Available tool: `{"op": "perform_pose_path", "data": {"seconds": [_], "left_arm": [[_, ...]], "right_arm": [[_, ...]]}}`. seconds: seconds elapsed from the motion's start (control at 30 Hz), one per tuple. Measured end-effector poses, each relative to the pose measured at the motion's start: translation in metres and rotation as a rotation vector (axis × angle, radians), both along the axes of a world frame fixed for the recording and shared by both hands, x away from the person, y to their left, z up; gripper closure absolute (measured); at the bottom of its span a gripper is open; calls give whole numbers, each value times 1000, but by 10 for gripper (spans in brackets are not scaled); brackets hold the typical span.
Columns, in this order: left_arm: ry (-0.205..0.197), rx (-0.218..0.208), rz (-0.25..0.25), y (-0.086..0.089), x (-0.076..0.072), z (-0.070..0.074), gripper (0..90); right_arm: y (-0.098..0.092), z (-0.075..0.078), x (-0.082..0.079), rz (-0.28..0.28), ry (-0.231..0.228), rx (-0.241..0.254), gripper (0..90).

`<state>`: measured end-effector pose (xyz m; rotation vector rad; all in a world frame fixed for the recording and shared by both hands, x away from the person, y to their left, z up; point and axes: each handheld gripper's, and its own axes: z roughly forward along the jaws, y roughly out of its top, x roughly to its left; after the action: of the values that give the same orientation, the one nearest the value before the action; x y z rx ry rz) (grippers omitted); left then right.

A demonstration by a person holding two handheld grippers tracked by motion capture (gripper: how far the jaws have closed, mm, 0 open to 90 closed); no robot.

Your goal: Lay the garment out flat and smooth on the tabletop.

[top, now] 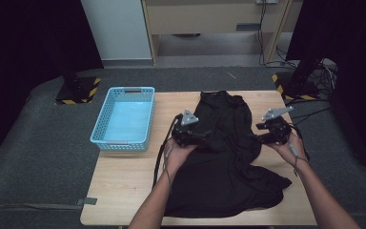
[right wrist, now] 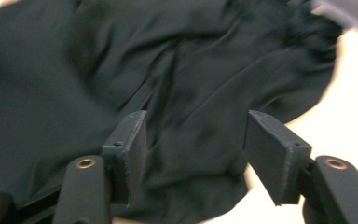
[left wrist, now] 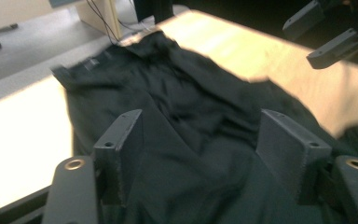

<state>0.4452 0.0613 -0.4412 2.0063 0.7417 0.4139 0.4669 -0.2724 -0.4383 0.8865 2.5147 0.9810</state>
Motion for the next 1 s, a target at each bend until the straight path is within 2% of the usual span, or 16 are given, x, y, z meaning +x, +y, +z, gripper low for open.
{"op": "perform_pose_path", "data": {"seconds": [0.13,0.17,0.2,0.27,0.3,0.33,0.47,0.53,0.67,0.77,0.93,1.0], "left_arm": [[39,54,-25,-4,-17,-22,279],[51,63,-30,-4,-21,-28,266],[61,77,-35,-4,-24,-33,266],[78,101,-38,-3,-29,-42,260],[103,108,-45,-3,-32,-46,253],[101,130,-43,-2,-33,-50,253],[149,202,-47,1,-39,-64,246],[169,234,-51,2,-42,-69,247],[220,297,-66,3,-45,-78,246],[235,281,-69,7,-47,-79,253],[266,309,-87,6,-53,-76,234],[262,314,-89,6,-60,-76,234]], "right_arm": [[9,-20,-22,70,56,-80,366],[14,-29,-31,100,86,-117,358],[14,-29,-31,100,86,-117,358],[19,-38,-38,131,107,-162,345],[23,-46,-44,157,133,-191,337],[23,-46,-44,157,133,-191,337],[30,-61,-53,193,172,-236,341],[30,-63,-55,195,177,-239,345],[27,-66,-55,181,197,-205,362],[24,-67,-57,181,211,-188,376],[23,-68,-63,195,242,-173,378],[23,-68,-71,199,252,-164,377]]}}
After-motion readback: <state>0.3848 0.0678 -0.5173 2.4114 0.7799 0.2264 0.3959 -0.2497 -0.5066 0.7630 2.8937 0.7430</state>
